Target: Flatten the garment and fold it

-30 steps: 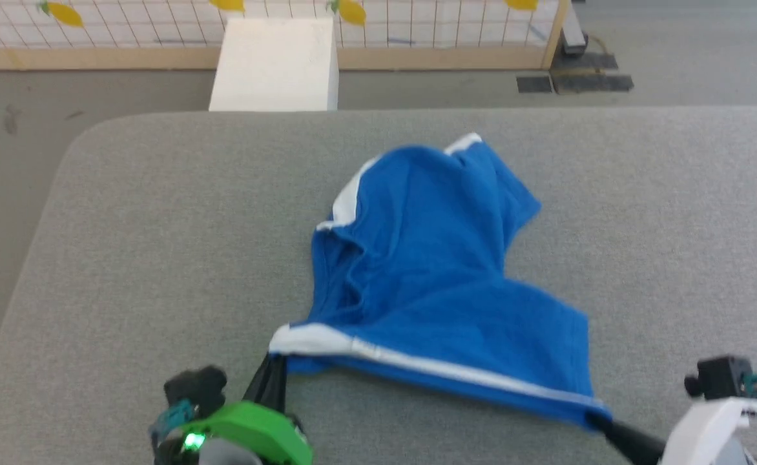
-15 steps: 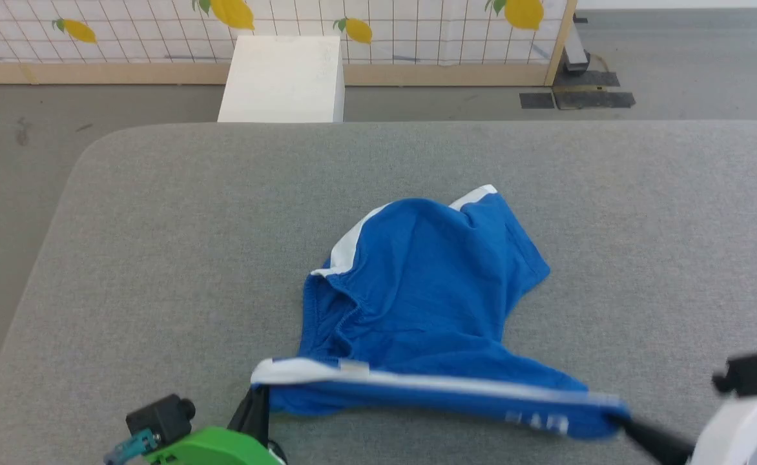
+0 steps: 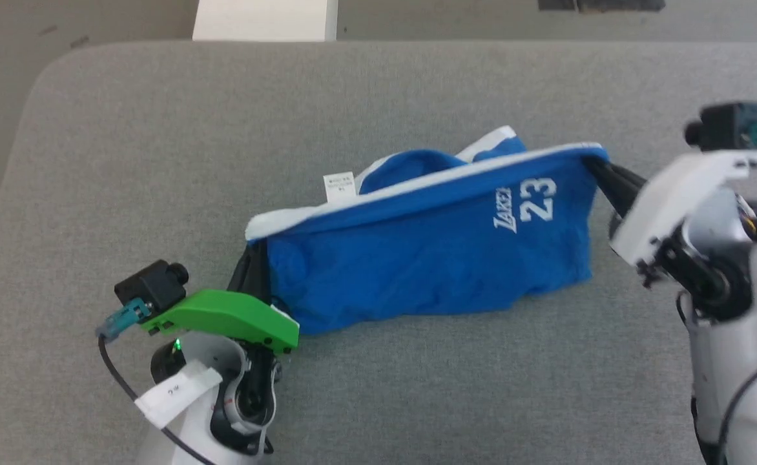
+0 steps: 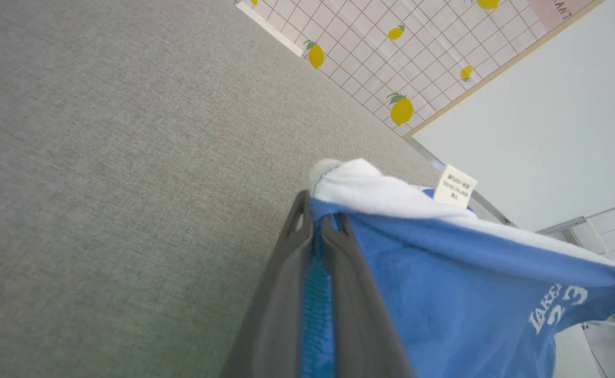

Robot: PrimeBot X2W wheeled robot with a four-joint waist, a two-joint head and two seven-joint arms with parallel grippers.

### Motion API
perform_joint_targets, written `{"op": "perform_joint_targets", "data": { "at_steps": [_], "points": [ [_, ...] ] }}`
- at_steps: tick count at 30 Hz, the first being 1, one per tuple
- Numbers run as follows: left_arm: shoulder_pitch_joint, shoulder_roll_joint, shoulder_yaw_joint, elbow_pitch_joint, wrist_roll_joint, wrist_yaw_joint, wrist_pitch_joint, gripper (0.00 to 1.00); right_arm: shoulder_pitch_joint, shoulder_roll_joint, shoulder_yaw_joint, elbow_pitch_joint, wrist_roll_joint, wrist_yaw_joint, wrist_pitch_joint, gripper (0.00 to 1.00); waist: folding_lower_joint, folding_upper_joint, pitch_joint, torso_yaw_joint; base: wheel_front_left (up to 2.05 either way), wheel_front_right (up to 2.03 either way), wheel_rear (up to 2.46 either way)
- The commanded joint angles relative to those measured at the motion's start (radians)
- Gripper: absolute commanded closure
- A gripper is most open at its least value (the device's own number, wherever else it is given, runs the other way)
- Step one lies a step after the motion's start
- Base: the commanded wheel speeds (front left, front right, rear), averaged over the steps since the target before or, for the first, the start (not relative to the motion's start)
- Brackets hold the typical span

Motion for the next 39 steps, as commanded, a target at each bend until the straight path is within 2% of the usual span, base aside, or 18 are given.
{"op": "perform_joint_targets", "data": {
  "at_steps": [1, 10, 21, 22, 23, 24, 32, 35, 39],
  "points": [
    [-0.03, -0.001, 0.003, 0.009, 0.003, 0.003, -0.012, 1.0, -0.042, -0.004, 0.014, 0.038, -0.021, -0.002, -0.019, 1.0, 0.0001, 0.0, 0.066, 0.014, 0.0, 0.0, 0.0],
    [-0.113, -0.012, -0.058, 0.041, -0.004, -0.004, -0.017, 1.0, -0.269, 0.006, 0.068, 0.311, -0.117, -0.002, -0.123, 1.0, 0.0001, 0.0, 0.16, 0.051, 0.0, 0.0, 0.0],
    [-0.15, -0.015, -0.092, 0.047, -0.02, -0.005, -0.026, 1.0, -0.387, 0.024, 0.057, 0.558, -0.176, -0.002, -0.216, 1.0, 0.0001, 0.0, 0.187, 0.066, 0.0, 0.0, 0.0],
    [-0.15, -0.015, -0.093, 0.049, -0.024, -0.008, -0.027, 0.45, -0.392, 0.027, 0.054, 0.576, -0.173, -0.002, -0.223, 0.65, 0.0001, 0.0, 0.184, 0.065, 0.0, 0.0, 0.0],
    [-0.148, -0.015, -0.093, 0.051, -0.027, -0.009, -0.026, 0.0, -0.395, 0.03, 0.057, 0.589, -0.172, -0.002, -0.229, 0.13, 0.0001, 0.0, 0.179, 0.063, 0.0, 0.0, 0.0],
    [-0.145, -0.015, -0.093, 0.053, -0.029, -0.008, -0.026, 0.0, -0.398, 0.032, 0.063, 0.601, -0.172, -0.002, -0.238, 0.0, 0.0001, 0.0, 0.173, 0.061, 0.0, 0.0, 0.0],
    [-0.114, 0.004, -0.072, 0.008, -0.038, 0.004, -0.033, 0.0, -0.406, 0.028, 0.105, 0.595, -0.098, -0.002, -0.338, 0.0, 0.0001, 0.0, 0.088, 0.048, 0.0, 0.0, 0.0],
    [-0.09, 0.037, -0.054, -0.026, -0.015, 0.025, -0.048, 0.0, -0.38, 0.006, 0.113, 0.572, -0.07, -0.002, -0.364, 0.0, 0.0001, 0.0, 0.045, 0.042, 0.0, 0.0, 0.0],
    [-0.054, 0.117, -0.082, -0.083, 0.107, 0.04, -0.103, 0.0, -0.311, -0.04, 0.144, 0.538, -0.078, -0.002, -0.371, 0.0, 0.0001, 0.0, -0.012, 0.036, 0.0, 0.0, 0.0]
  ]
}}
